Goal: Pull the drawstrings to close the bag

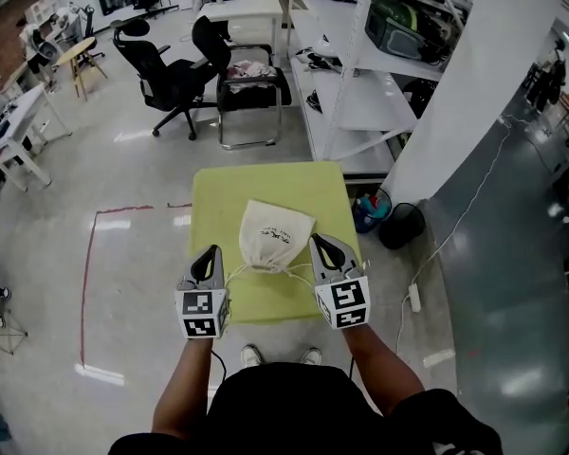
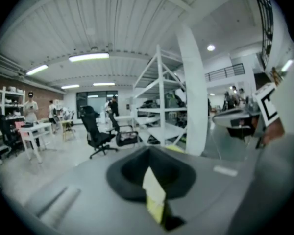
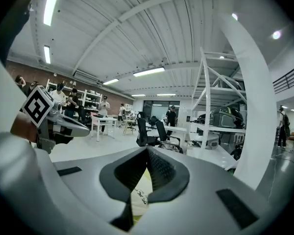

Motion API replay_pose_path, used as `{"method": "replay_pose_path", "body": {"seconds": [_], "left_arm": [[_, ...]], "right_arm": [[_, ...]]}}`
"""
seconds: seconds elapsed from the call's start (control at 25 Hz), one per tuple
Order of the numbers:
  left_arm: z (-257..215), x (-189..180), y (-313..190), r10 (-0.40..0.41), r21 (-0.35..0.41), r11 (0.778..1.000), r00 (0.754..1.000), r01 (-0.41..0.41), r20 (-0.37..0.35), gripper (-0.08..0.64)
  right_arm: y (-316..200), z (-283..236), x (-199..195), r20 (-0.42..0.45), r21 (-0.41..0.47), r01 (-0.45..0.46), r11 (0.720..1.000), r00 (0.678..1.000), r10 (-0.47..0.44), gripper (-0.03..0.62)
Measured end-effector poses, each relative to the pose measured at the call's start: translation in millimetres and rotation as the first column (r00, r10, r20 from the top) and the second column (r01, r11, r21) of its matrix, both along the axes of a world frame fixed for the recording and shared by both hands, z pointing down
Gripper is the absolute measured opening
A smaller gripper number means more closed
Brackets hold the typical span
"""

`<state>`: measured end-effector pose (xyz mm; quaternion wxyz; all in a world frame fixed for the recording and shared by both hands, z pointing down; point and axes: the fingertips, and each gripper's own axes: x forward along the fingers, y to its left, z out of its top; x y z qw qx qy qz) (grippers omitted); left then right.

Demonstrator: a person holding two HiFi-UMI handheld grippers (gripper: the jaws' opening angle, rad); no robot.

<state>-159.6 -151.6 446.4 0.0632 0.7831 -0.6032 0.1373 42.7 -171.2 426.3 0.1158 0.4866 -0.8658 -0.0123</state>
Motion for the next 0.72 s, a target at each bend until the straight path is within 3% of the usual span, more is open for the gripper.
{"method": "replay_pose_path", "body": {"seconds": [0.36,0.72], "left_arm": [[-22,5,-3,0.012,0.053,0.999,0.999,-0.010,-0.034,0.006],[-25,11,-6,0.022,0.060,0.998,0.999,-0.020,-0.045,0.006]], "right_arm": [[-4,-19,-2,0.017,0.049,-0.016,0.999,1.000,0.015,0.008],[-8,-25,-5,0.033,0.060,-0.010,0.998,0.999,0.008,0.008]]}}
